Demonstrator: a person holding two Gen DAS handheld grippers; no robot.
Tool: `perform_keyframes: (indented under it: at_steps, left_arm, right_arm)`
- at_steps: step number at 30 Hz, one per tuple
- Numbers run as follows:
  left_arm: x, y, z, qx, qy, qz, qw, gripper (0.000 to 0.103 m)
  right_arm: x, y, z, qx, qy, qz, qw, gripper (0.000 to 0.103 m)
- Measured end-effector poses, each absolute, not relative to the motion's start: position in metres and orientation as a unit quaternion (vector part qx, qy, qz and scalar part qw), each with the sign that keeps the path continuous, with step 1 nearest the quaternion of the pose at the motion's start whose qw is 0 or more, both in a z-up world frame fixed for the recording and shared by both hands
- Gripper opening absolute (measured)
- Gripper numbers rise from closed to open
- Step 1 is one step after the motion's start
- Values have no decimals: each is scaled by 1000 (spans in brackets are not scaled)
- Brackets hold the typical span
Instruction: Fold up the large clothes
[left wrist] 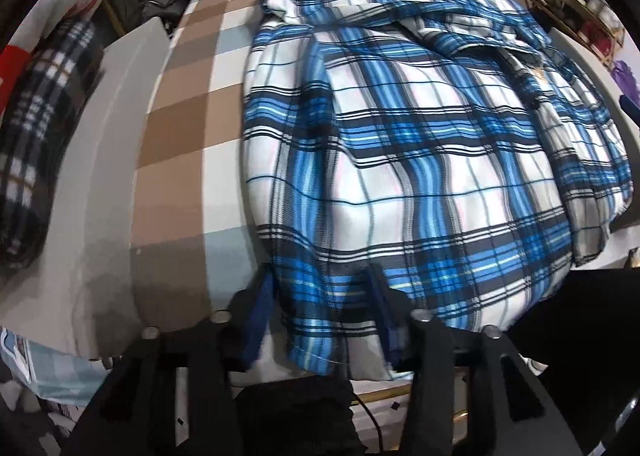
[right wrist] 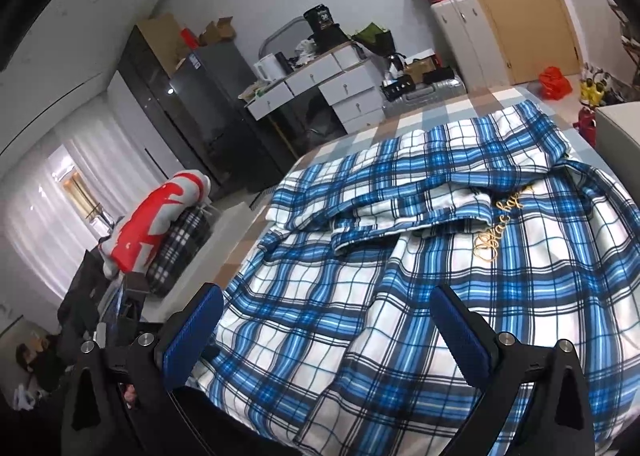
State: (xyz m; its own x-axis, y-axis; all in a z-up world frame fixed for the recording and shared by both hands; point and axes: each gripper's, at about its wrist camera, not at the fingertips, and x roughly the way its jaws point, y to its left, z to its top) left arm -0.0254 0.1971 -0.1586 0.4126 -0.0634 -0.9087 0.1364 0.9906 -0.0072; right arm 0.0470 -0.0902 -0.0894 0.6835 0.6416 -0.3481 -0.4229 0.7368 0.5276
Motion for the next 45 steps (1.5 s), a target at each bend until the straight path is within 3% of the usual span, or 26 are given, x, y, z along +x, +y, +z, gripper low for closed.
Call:
perform_keyframes:
  at_steps: [1, 3, 8, 19, 29, 39, 43, 44, 45]
  left_arm:
    - [-24, 197, -159, 28, 541, -70, 838, 24]
    - [-25, 199, -158, 18, 543, -70, 837, 5]
    - [-21, 213, -159, -31, 559, -85, 824, 2]
    - [-39, 232, -134, -149, 515, -140, 833, 1]
    - [-14, 233, -163, -156, 559, -103, 808, 1]
    - [-16, 227, -164, -156, 564, -117, 803, 19]
    - [-16, 220, -163, -123, 560, -113, 812, 17]
    - [-16, 218, -164, -113, 564, -109, 811, 5]
    - [-16, 219, -165, -112, 568, -111, 808, 2]
  right_arm:
    - [46, -91, -88, 208, 262, 298, 894, 103]
    - [44, -94, -87, 213, 256, 299, 894, 103]
    - [41, -100, -83, 225, 246, 302, 893, 103]
    - [37, -111, -79, 245, 231, 305, 891, 103]
    - [36, -118, -77, 256, 224, 304, 890, 103]
    - [35, -126, -76, 267, 215, 309, 887, 103]
    - [32, -135, -74, 270, 208, 300, 891, 103]
    - [30, -143, -74, 277, 204, 291, 892, 103]
    - [29, -151, -74, 286, 204, 286, 892, 103]
